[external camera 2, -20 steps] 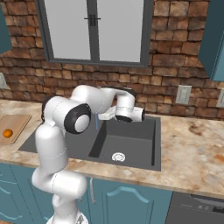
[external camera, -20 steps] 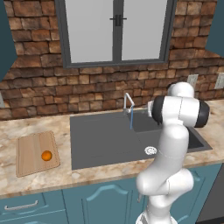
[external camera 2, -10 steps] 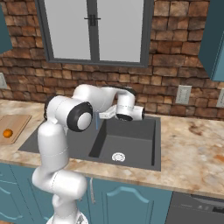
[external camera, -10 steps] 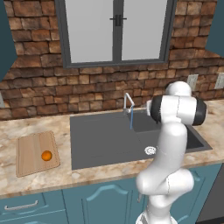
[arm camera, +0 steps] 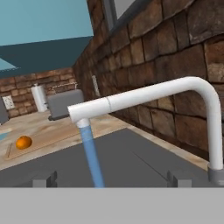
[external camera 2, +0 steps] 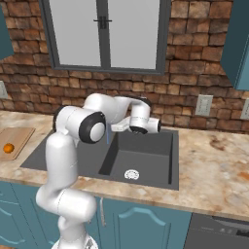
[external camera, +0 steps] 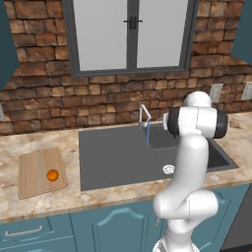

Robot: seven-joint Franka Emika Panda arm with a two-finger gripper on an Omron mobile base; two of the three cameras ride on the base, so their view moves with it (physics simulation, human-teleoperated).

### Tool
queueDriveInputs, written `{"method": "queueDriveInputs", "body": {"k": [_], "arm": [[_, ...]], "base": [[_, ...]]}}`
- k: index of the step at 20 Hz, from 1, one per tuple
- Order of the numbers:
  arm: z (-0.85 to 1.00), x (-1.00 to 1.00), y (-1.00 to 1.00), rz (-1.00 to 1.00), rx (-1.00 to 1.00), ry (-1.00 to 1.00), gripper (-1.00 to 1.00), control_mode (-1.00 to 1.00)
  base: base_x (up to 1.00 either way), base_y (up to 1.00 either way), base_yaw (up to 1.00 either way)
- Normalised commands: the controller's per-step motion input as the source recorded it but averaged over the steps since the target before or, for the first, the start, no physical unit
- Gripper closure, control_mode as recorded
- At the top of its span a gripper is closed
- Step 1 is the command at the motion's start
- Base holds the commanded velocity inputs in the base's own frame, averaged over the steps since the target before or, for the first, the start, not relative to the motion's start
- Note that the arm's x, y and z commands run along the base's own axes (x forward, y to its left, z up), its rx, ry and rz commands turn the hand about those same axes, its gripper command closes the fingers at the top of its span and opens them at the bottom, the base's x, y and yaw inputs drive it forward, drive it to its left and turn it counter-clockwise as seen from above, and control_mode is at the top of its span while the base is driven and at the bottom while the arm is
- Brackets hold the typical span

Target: Pick the tangerine from the sink and place it on the cutting board to airdry. Then turn off the sink faucet.

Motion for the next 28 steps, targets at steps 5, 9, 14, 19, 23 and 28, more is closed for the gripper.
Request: {"method": "queueDriveInputs", "body": {"k": [5,9,14,19,23,28], "arm": [[-0.17,0.17,0.00,0.00,0.00,0.00,-1.00,-1.00],[-0.11,0.21,0.00,0.00,0.00,0.00,-1.00,-1.00],[-0.09,0.19,0.00,0.00,0.00,-0.01,-1.00,-1.00],[-0.12,0.18,0.00,0.00,0.00,-0.01,-1.00,-1.00],[-0.13,0.20,0.00,0.00,0.00,0.00,-1.00,-1.00],[-0.10,0.26,0.00,0.00,0.00,0.00,-1.00,-1.00]], "base": [[0.00,0.00,0.00],[0.00,0.00,0.00],[0.00,0.00,0.00],[0.00,0.00,0.00],[0.00,0.00,0.00],[0.00,0.00,0.00]]}}
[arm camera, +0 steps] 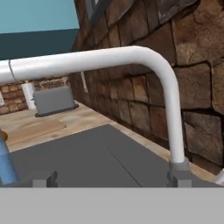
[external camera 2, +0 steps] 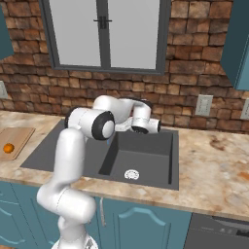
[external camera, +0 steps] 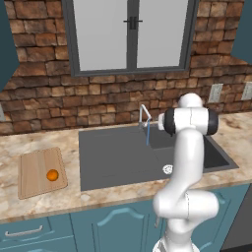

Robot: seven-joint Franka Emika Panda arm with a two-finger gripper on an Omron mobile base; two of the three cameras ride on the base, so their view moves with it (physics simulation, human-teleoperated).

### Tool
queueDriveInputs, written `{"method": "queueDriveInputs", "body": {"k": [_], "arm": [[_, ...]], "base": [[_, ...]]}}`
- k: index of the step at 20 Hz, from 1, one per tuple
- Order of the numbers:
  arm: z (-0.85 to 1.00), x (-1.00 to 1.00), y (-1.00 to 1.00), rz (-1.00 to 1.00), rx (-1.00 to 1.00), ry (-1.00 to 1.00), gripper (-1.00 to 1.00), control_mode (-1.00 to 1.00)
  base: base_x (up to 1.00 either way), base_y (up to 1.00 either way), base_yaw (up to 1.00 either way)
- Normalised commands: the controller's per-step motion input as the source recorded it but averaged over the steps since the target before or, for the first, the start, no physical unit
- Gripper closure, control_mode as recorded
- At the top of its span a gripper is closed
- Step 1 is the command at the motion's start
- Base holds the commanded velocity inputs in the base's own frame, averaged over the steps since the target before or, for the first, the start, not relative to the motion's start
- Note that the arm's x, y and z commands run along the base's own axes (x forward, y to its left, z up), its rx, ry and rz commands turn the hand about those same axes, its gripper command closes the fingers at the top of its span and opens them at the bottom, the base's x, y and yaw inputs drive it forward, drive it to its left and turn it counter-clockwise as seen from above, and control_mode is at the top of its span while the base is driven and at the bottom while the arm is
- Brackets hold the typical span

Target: Pick the tangerine from the sink and place it on the cutting board to airdry. Then turn off the sink faucet.

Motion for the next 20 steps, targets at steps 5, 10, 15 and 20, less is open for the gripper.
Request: {"method": "queueDriveInputs", "body": {"k": [5,10,15,20], "arm": [[-0.02,0.28,0.00,0.00,0.00,-0.01,-1.00,-1.00],[-0.09,0.31,0.00,0.00,0.00,0.00,-1.00,-1.00],[-0.13,0.26,-0.02,0.00,0.00,0.00,-1.00,-1.00],[-0.15,0.20,-0.04,0.00,0.00,0.00,-1.00,-1.00]], "base": [[0.00,0.00,0.00],[0.00,0.00,0.00],[0.00,0.00,0.00],[0.00,0.00,0.00]]}}
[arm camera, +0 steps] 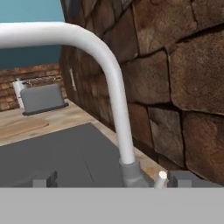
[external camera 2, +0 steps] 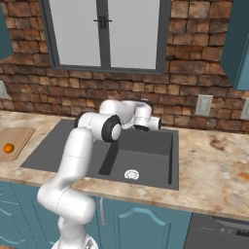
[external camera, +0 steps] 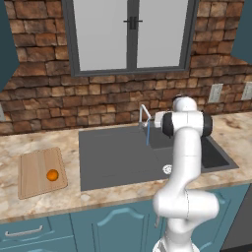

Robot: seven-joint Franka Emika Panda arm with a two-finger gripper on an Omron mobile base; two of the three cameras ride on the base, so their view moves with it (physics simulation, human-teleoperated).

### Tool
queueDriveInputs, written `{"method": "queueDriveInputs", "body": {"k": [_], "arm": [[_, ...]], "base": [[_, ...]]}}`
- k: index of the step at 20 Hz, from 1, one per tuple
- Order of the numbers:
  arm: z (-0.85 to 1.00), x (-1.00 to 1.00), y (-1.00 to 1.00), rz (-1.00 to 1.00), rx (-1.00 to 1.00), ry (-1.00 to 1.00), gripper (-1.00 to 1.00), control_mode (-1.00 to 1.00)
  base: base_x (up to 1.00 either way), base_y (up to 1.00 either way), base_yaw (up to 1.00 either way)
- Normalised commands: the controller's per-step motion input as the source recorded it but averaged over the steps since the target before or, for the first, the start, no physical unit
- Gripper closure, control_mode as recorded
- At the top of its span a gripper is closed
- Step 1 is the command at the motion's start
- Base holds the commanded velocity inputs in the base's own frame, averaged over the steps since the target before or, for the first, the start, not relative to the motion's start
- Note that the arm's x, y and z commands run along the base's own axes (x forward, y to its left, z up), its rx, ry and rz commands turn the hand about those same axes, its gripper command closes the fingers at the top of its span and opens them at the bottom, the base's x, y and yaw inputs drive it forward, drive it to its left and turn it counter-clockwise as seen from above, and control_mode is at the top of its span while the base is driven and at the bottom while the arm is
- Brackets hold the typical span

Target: Pick the tangerine from the sink and place it on the cutting board to airdry. Then turn off the sink faucet.

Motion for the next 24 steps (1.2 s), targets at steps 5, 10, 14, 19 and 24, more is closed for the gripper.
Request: {"method": "queueDriveInputs", "body": {"k": [5,10,14,19,24], "arm": [[-0.12,0.21,-0.01,0.00,0.00,0.00,-1.00,-1.00],[-0.15,0.24,0.00,0.00,0.00,0.00,-1.00,-1.00],[-0.12,0.28,0.00,0.00,0.00,0.00,-1.00,-1.00],[-0.12,0.29,0.00,0.00,0.00,0.00,-1.00,-1.00],[-0.06,0.29,0.00,0.00,0.00,0.00,-1.00,-1.00]], "base": [[0.00,0.00,0.00],[0.00,0.00,0.00],[0.00,0.00,0.00],[0.00,0.00,0.00],[0.00,0.00,0.00]]}}
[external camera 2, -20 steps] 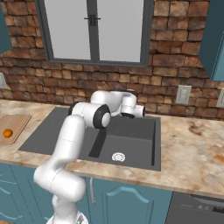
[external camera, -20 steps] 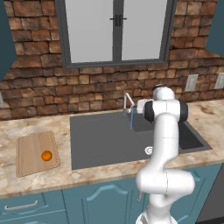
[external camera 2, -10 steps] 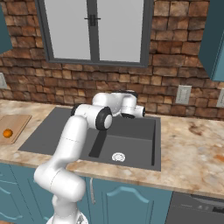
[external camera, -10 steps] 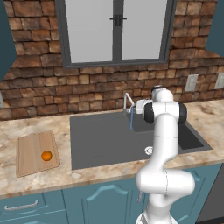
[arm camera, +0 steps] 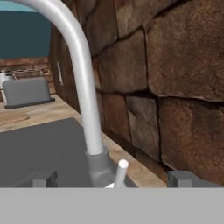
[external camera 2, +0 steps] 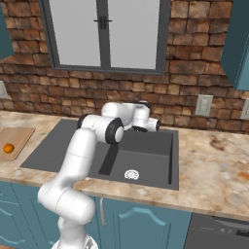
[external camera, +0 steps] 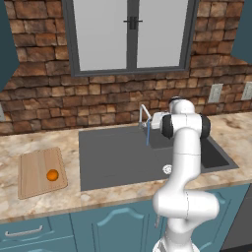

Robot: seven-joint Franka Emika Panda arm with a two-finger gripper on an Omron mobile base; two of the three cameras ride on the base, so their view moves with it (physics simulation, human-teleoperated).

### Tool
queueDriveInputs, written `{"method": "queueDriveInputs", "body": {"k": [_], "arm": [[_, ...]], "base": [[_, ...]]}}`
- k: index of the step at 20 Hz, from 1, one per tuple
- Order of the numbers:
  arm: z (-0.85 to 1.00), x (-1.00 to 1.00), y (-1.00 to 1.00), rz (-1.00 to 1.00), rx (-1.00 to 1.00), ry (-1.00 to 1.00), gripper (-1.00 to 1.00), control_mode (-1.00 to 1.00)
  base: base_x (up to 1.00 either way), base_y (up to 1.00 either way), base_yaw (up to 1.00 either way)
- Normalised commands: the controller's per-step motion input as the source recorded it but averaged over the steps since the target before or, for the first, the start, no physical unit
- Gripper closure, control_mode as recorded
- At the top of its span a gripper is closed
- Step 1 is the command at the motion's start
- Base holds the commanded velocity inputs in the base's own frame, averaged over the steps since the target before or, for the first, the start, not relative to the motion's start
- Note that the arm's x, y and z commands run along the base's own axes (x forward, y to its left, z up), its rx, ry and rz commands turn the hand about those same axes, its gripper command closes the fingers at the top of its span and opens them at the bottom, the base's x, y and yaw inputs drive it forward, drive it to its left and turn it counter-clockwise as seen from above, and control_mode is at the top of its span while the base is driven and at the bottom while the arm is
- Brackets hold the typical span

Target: Pick the tangerine from the sink and place it on the cutting board to airdry. Then turn off the sink faucet.

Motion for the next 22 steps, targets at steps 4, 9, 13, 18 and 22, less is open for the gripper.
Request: {"method": "queueDriveInputs", "body": {"k": [4,9,13,18,22], "arm": [[0.00,0.25,0.08,0.04,0.04,-0.02,-1.00,-1.00],[0.09,0.27,0.23,0.18,0.11,-0.05,-1.00,-1.00],[0.16,0.32,0.19,0.33,0.17,-0.03,-1.00,-1.00],[0.19,0.32,0.44,0.40,0.16,0.00,-1.00,-1.00],[0.25,0.32,0.78,0.35,0.05,0.00,-1.00,-1.00]], "base": [[0.00,0.00,0.00],[0.00,0.00,0.00],[0.00,0.00,0.00],[0.00,0.00,0.00],[0.00,0.00,0.00]]}}
